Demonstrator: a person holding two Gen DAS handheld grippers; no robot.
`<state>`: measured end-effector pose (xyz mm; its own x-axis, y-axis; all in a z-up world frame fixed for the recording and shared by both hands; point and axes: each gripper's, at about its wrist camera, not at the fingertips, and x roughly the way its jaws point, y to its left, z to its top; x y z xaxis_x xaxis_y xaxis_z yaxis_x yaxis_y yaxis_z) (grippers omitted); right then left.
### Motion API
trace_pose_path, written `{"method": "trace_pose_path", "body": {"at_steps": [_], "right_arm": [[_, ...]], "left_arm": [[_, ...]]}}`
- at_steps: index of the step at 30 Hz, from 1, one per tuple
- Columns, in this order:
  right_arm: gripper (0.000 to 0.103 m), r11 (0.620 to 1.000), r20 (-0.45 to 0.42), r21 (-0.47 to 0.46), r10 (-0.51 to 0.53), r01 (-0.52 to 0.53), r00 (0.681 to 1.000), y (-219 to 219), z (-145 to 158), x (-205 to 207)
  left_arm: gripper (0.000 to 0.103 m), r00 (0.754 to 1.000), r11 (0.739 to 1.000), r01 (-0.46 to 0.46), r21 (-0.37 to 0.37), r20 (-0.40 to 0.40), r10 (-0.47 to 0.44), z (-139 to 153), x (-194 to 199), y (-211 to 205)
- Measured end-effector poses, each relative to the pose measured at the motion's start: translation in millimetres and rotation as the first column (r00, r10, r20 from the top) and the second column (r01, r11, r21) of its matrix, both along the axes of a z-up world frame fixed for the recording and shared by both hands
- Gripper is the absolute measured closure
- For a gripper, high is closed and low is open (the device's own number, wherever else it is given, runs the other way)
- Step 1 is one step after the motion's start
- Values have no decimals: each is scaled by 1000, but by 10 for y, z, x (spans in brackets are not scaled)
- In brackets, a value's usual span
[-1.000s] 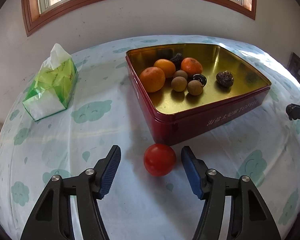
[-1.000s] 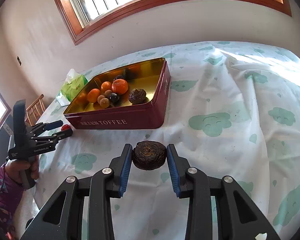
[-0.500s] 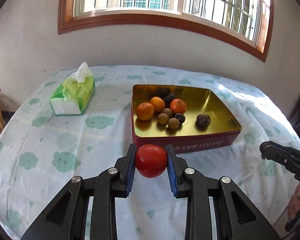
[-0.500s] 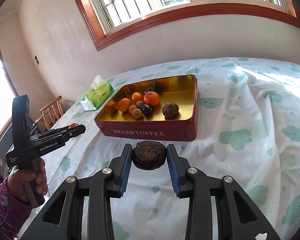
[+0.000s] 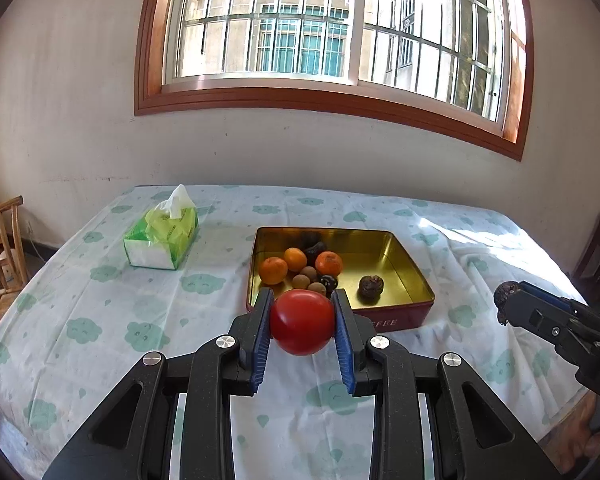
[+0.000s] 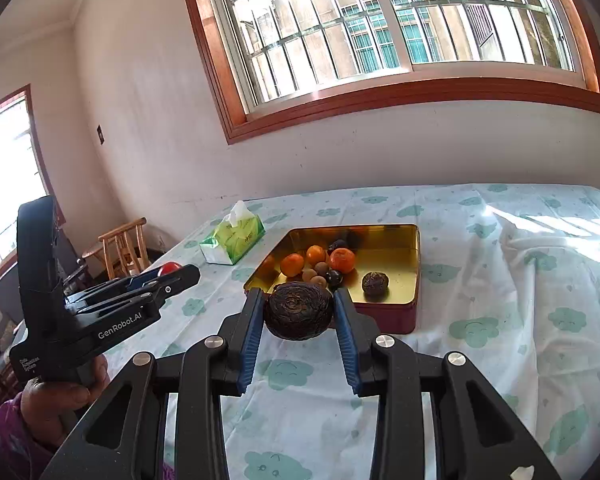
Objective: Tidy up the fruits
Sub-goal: 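Carry the red fruit and dark round fruit over the red tin with both tools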
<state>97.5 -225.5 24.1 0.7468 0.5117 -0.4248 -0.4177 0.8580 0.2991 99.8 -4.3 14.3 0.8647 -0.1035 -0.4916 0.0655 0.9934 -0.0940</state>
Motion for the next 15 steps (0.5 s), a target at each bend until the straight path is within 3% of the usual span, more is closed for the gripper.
{"method": "trace_pose_path", "body": {"at_steps": [15], "right_arm": [[70,1000,94,-27,7,-5,996,69,279,-375]], "left_arm": [[72,996,1000,-6,5,88,5,232,-374,-63]]}}
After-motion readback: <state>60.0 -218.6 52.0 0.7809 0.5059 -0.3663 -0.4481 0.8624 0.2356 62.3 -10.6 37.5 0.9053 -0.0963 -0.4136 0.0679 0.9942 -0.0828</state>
